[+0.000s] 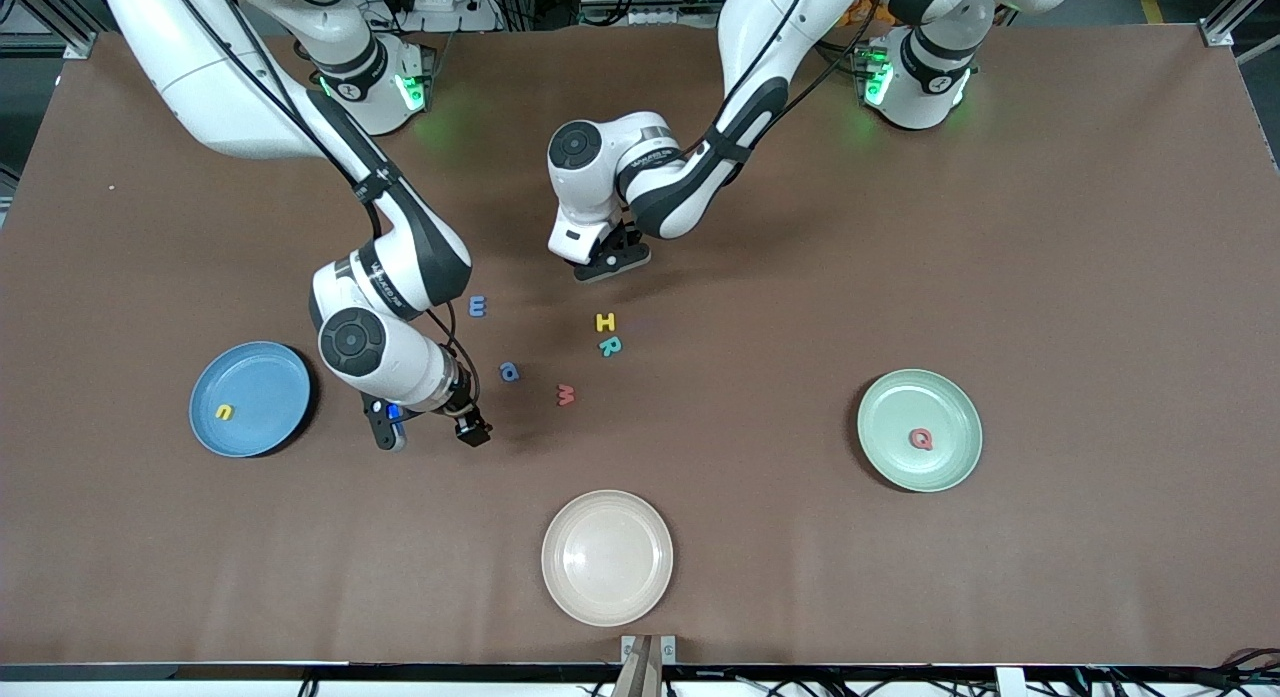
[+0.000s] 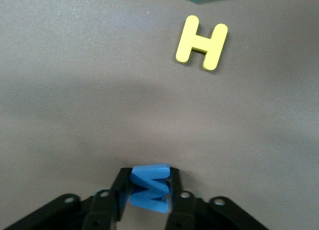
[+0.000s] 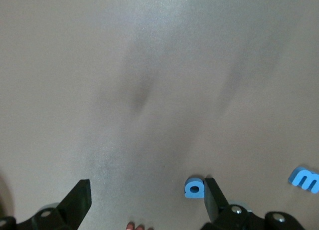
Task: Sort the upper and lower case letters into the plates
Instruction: 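Grasp the blue M with the left gripper while the right gripper reaches letters, then place the blue M on the green plate with the left gripper, then grasp the blue e with the right gripper while the left gripper reaches, then place the blue e on the blue plate with the right gripper, then grasp the yellow H with the left gripper, then place the yellow H on the green plate while the right gripper grasps the w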
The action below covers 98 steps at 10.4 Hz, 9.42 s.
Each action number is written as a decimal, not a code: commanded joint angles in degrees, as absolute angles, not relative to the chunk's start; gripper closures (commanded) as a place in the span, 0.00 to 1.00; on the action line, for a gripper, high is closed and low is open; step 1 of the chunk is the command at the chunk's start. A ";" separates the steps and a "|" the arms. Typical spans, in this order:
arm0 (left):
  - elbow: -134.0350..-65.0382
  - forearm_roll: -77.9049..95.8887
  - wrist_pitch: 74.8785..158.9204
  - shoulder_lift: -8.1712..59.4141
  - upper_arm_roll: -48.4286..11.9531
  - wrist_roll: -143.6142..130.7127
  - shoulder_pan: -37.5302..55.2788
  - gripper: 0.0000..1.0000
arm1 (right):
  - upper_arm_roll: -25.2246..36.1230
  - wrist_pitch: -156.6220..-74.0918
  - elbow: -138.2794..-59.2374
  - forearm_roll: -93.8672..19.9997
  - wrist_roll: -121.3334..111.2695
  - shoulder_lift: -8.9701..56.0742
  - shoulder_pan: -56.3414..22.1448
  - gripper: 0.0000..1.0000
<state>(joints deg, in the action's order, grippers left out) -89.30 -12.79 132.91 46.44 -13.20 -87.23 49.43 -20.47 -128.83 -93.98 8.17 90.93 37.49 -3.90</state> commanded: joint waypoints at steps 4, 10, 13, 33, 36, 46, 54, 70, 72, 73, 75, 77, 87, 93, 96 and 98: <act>-97.27 -13.88 133.51 34.41 -13.27 -87.82 41.43 1.00 | -24.87 -129.55 -97.19 8.26 87.89 38.23 -0.70 0.00; -100.02 -13.45 132.10 28.04 -15.82 -67.19 17.96 1.00 | -25.31 -135.70 -102.82 14.05 90.78 40.43 -3.08 0.00; -99.93 -13.27 132.10 28.82 -15.73 -52.08 8.21 1.00 | -25.31 -135.27 -105.29 20.38 93.33 40.25 -3.52 0.00; -93.96 -13.45 130.96 34.01 -16.00 -57.73 15.19 0.00 | -26.28 -137.64 -105.73 25.39 98.25 39.46 -3.08 0.90; -91.77 -13.27 130.96 34.89 -16.08 -60.63 19.40 0.00 | -26.46 -137.72 -106.79 28.12 99.32 39.46 -2.99 1.00; -77.55 -18.72 130.96 47.44 -13.72 -70.31 40.85 0.00 | -19.19 -126.41 -106.17 28.30 72.74 32.00 4.92 1.00; -74.53 -18.81 131.04 53.52 -8.26 -67.68 48.60 0.01 | 1.23 -125.07 -102.04 27.43 43.15 29.97 6.24 0.01; -74.79 -15.22 129.65 51.69 -7.56 -66.78 47.21 1.00 | -17.22 -124.19 -101.07 23.73 75.23 37.18 3.52 0.00; -74.97 -14.15 127.19 47.22 -8.08 -66.62 43.88 1.00 | -21.16 -124.45 -99.68 23.73 75.32 38.66 3.26 0.00; -75.23 -13.72 123.44 44.33 -8.09 -66.10 42.99 1.00 | -22.40 -124.45 -98.54 23.73 76.54 39.28 1.42 0.00; -75.76 -13.27 118.06 39.75 -8.26 -62.60 37.47 1.00 | -24.60 -124.54 -95.47 23.91 77.70 40.42 -3.14 0.00; -75.85 -10.38 115.06 37.54 -8.17 -52.78 29.66 1.00 | -26.01 -124.54 -92.82 24.08 76.38 40.87 -6.84 0.00; -97.64 -16.52 132.71 37.79 -8.00 -21.62 -0.34 1.00 | -26.02 -126.54 -85.96 24.17 40.60 47.45 -13.53 0.00; -96.86 -15.56 127.81 31.13 -10.89 -22.59 -1.49 0.00 | -21.27 -133.68 -86.13 24.26 41.40 49.83 -16.26 0.00; -93.19 -16.34 121.75 29.00 -14.23 -22.15 0.60 0.00 | -20.57 -133.68 -86.13 24.35 41.39 50.01 -16.26 0.00; -91.24 -16.61 121.03 29.00 -16.07 -20.75 2.72 0.00 | -20.57 -133.68 -86.04 24.35 41.57 50.36 -16.61 0.00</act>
